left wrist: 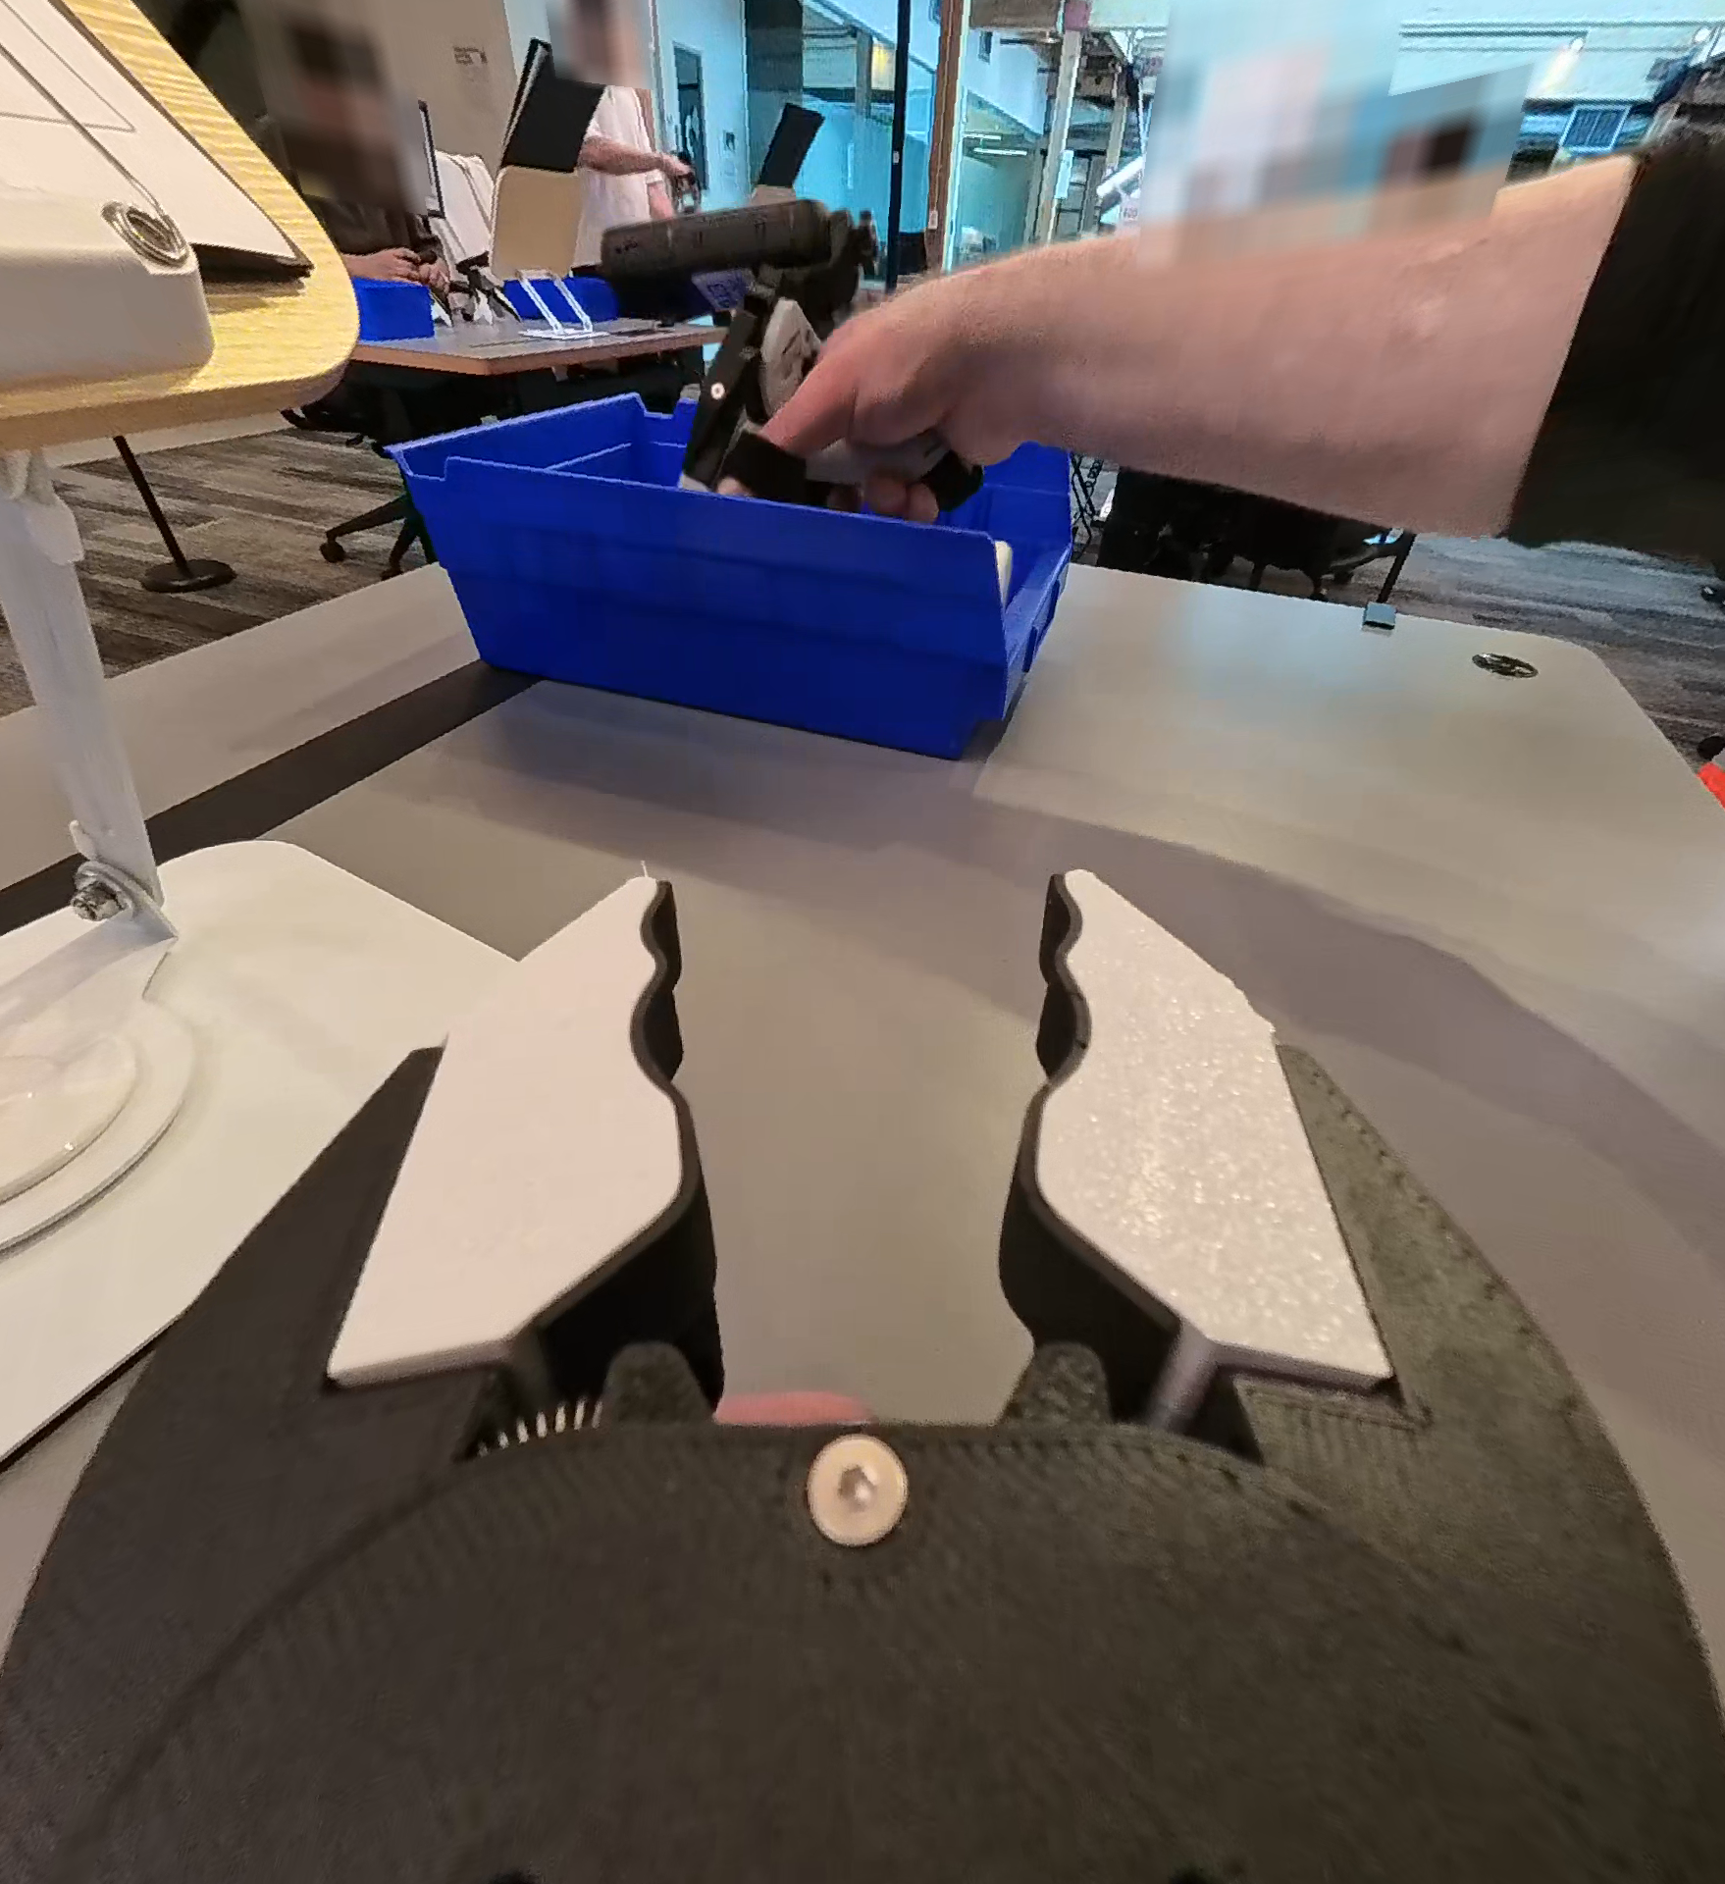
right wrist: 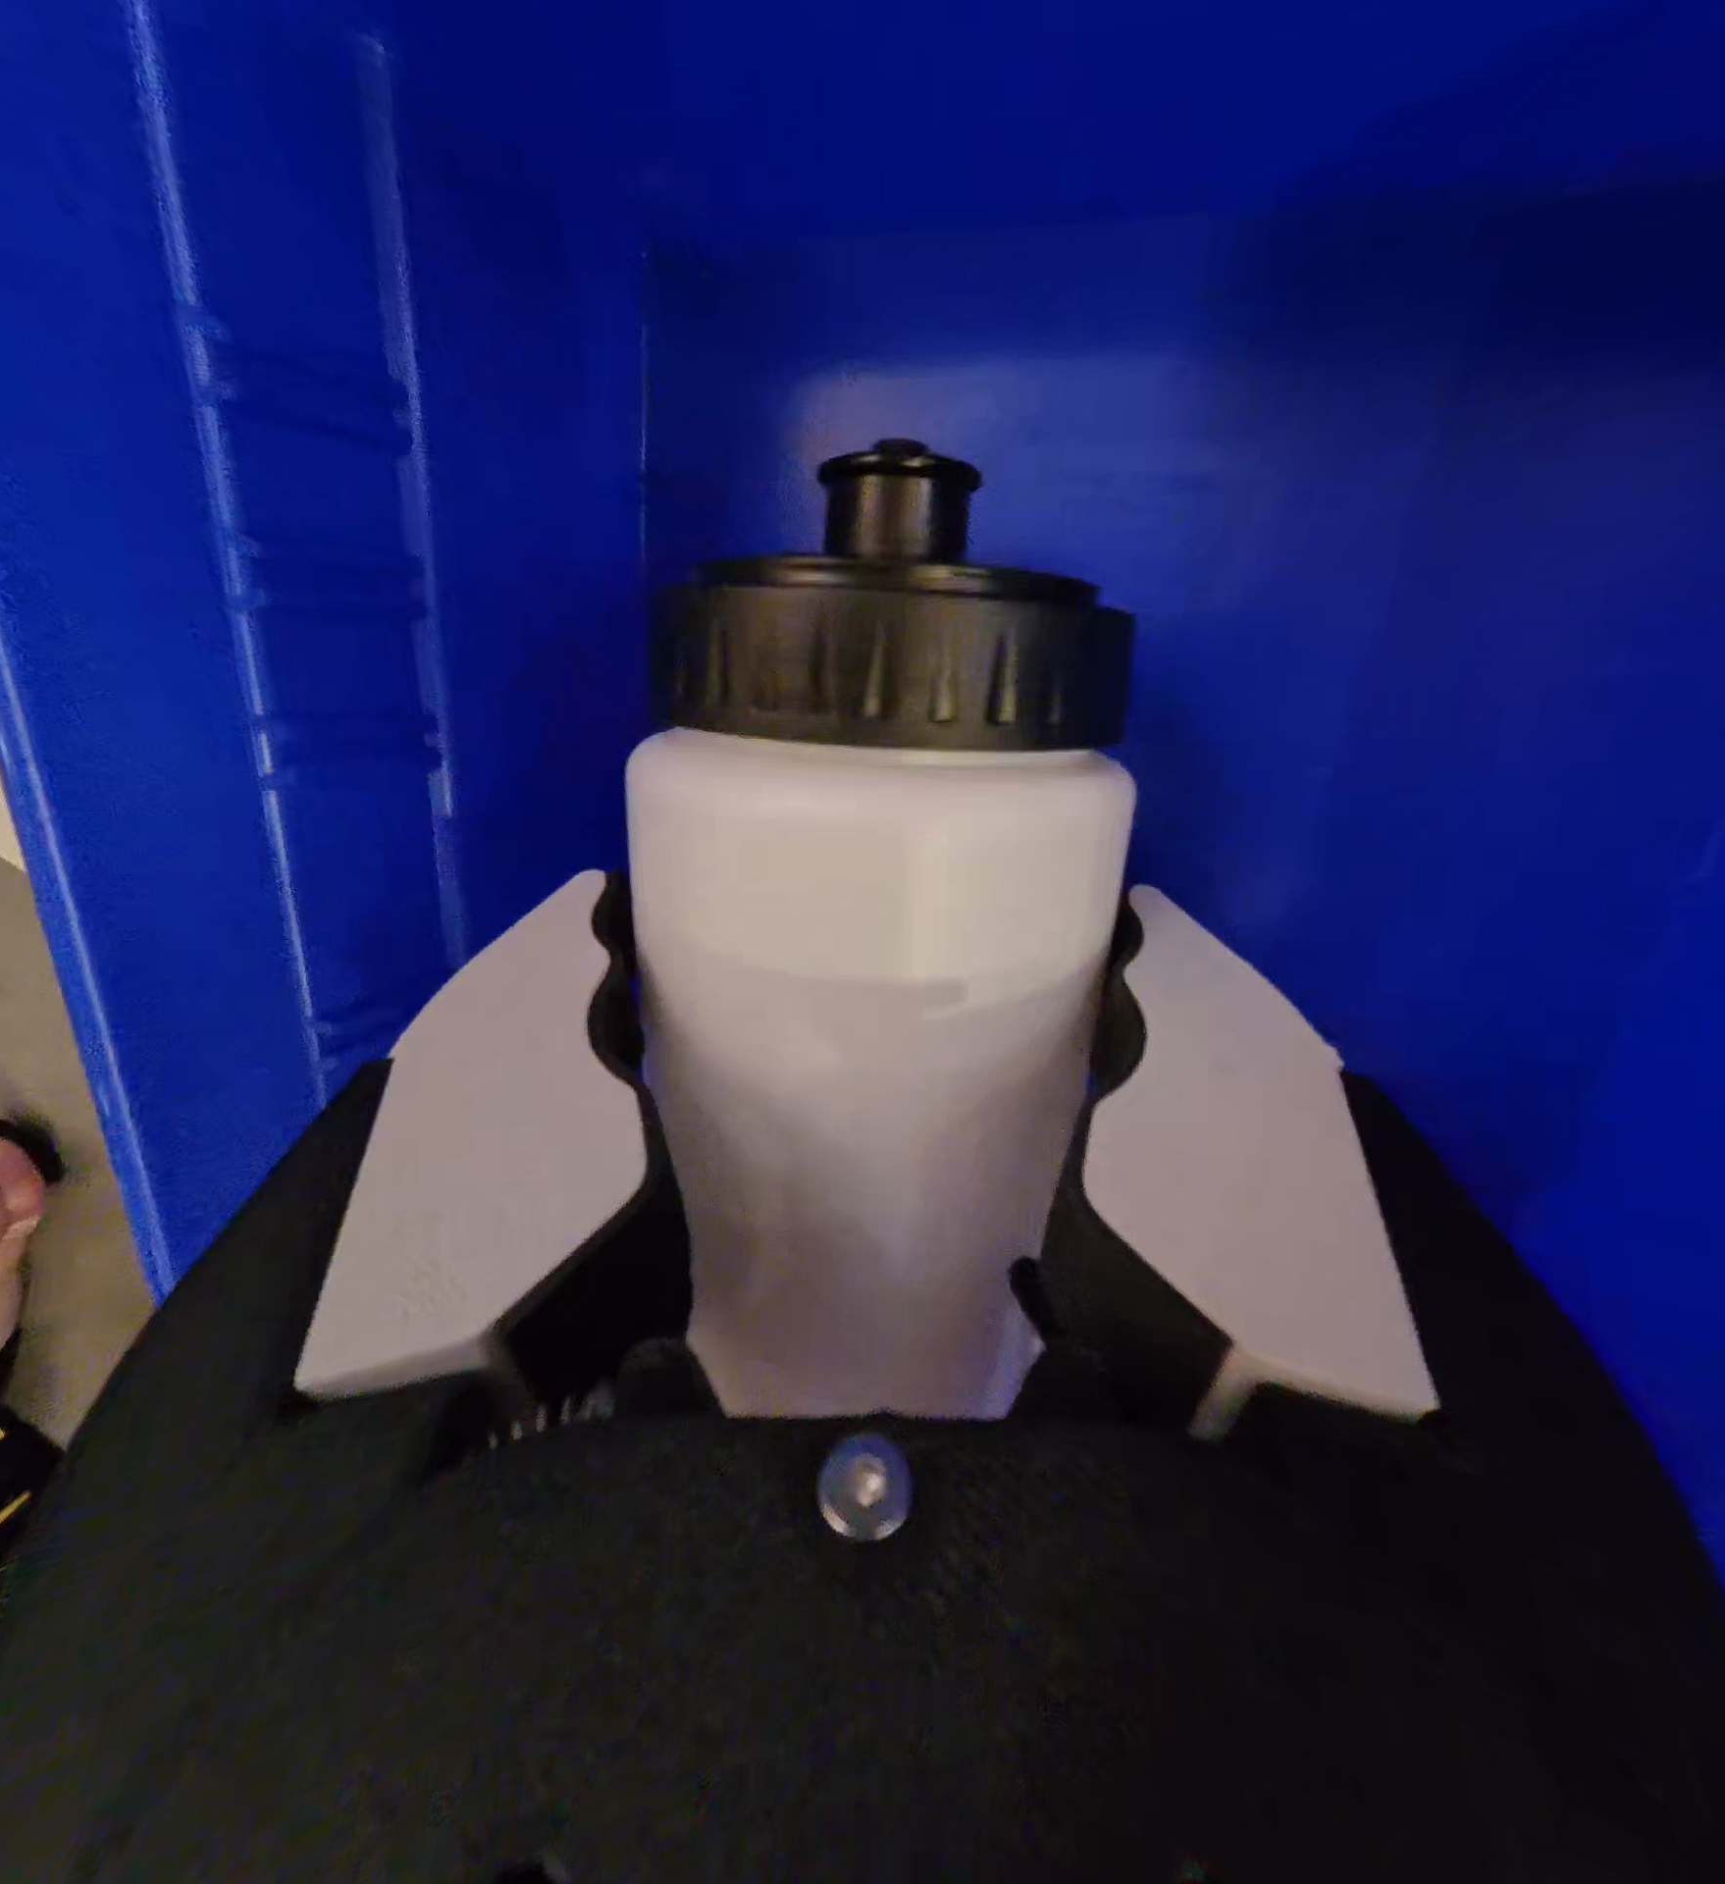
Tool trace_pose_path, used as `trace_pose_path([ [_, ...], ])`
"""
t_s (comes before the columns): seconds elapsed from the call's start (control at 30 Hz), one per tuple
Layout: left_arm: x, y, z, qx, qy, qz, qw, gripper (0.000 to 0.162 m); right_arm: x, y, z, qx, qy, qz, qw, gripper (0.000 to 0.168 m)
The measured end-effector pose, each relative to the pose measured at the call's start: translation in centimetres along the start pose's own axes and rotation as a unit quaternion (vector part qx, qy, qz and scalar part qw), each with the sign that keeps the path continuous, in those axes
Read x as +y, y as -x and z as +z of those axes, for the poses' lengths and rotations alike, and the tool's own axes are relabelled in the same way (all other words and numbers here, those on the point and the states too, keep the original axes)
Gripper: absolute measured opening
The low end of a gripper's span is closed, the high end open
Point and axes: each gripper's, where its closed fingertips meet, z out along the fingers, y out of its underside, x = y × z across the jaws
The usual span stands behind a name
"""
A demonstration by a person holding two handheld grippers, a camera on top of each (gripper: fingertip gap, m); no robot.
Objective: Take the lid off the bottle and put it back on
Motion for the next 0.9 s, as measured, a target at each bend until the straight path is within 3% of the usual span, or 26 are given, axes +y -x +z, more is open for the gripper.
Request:
trace_pose_path([
  [0.23,0.1,0.1,0.1,0.001,0.004,-0.005,1.000,0.069,-0.4,1.0,-1.8,0.005,-0.029,-0.031,0.999,0.097],
  [0.4,0.1,0.1,0.1,0.001,0.004,-0.005,1.000,0.069,-0.7,5.1,-6.8,0.021,-0.121,-0.115,0.986,0.097],
  [0.57,-0.1,0.2,-0.2,-0.007,-0.004,-0.001,1.000,0.069,2.8,7.6,-11.7,0.057,-0.220,-0.173,0.958,0.095],
  [0.77,-0.9,1.7,-2.4,-0.073,-0.022,0.019,0.997,0.069,8.5,2.3,-16.5,0.143,-0.351,-0.126,0.917,0.096],
  [0.9,-2.8,5.8,-7.4,-0.190,-0.043,0.023,0.981,0.071,11.2,-2.0,-17.7,0.154,-0.396,-0.077,0.902,0.097],
])
